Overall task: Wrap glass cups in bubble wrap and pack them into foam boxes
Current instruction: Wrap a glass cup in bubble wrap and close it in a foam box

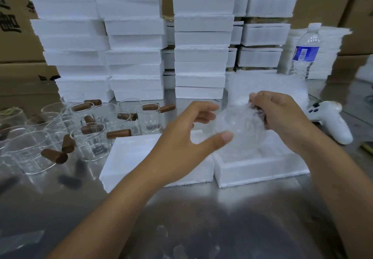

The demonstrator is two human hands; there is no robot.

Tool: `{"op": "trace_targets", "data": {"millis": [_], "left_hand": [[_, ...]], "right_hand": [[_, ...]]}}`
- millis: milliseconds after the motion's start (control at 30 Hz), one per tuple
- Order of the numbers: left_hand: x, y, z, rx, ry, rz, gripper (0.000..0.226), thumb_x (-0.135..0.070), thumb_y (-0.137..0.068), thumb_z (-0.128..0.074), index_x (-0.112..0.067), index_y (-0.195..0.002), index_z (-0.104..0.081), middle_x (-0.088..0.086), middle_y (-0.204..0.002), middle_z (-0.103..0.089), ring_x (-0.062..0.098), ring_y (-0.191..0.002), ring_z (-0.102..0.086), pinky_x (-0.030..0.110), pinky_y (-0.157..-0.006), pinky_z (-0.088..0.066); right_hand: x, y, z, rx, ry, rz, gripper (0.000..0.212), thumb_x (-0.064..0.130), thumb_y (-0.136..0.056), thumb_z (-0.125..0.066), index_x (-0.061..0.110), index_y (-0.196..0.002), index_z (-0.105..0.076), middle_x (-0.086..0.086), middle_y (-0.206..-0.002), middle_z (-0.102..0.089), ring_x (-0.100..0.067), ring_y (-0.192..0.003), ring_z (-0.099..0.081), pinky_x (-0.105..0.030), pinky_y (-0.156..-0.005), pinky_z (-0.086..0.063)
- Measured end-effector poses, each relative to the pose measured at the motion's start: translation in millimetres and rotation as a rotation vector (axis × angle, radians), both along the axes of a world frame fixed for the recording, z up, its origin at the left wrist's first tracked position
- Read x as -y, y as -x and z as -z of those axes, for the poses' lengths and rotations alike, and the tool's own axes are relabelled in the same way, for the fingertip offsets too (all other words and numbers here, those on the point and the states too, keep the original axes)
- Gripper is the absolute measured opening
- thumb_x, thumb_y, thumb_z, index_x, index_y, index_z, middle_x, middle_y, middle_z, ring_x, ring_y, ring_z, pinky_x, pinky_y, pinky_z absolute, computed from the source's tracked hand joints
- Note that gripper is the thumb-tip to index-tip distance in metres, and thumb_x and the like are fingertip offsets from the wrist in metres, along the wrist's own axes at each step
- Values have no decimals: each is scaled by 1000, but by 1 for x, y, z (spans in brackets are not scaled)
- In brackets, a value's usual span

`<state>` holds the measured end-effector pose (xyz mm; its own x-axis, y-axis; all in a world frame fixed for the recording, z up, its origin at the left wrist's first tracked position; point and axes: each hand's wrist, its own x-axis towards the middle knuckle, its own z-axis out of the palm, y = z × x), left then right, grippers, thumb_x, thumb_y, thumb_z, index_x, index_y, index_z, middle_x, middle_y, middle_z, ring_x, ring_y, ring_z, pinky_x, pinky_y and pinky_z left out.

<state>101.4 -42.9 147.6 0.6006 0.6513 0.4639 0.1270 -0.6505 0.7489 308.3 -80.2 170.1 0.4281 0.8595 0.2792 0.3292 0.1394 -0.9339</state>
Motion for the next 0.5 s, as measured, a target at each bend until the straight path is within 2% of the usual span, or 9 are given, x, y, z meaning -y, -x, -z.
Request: {"op": "trace_targets", "data": {"millis": [67, 100, 167, 267, 333, 400, 500], "left_hand": [[3, 0, 2, -184, -32, 7, 63, -79, -60, -59, -60, -115, -34, -37, -114, -47, -19, -111, -42, 3, -86, -36], [3, -1, 4, -269, -51, 11, 70, -81, -58, -58, -62, -118, -28, -40, -117, -42, -20, -111, -40, 4, -83, -35], [3, -1, 7, -377, -101, 5, 78, -75, -62, -62, -63, -123, -16, -39, -123, -36, -14, -110, -39, 12, -88, -32], [0, 0, 12, -418, -165, -26, 81, -66, -69, -67, -61, -126, -9, -31, -135, -33, -3, -120, -36, 22, -93, -33], [-2, 0, 14, -451, -206, -33, 79, -66, -72, -65, -60, -127, -8, -30, -135, -32, -3, -122, -34, 22, -94, -31], [-3, -1, 16, -468, -225, -37, 76, -66, -74, -61, -60, -128, -8, -31, -134, -32, -4, -121, -33, 21, -94, -30], [-4, -1, 17, -475, -234, -35, 70, -66, -77, -57, -58, -130, -12, -30, -129, -37, -3, -119, -34, 23, -96, -33]], "right_hand": [[0, 0, 2, 85, 35, -21, 33, 23, -94, -52, 15, -62, -52, 5, -51, -44, -14, -51, -34, -25, -51, -30], [0, 0, 3, 127, 59, -31, 31, 22, -94, -52, 14, -63, -54, 5, -50, -45, -13, -48, -36, -23, -49, -32], [1, -3, 2, 169, 114, -42, 26, 17, -92, -51, 14, -68, -60, 8, -47, -49, -7, -42, -42, -16, -44, -37], [5, -10, 0, 274, 188, 14, 17, 15, -90, -53, 16, -75, -63, 14, -53, -58, 0, -45, -49, -12, -49, -41], [9, -14, 0, 383, 219, 80, 13, 18, -87, -56, 17, -76, -63, 10, -64, -61, -4, -57, -53, -19, -58, -44], [12, -14, -2, 397, 254, 95, 11, 20, -86, -56, 17, -78, -63, 4, -69, -61, -11, -64, -53, -25, -65, -45], [14, -11, -4, 449, 357, 98, 15, 26, -87, -54, 17, -77, -60, 5, -71, -59, -11, -66, -52, -25, -60, -40]]}}
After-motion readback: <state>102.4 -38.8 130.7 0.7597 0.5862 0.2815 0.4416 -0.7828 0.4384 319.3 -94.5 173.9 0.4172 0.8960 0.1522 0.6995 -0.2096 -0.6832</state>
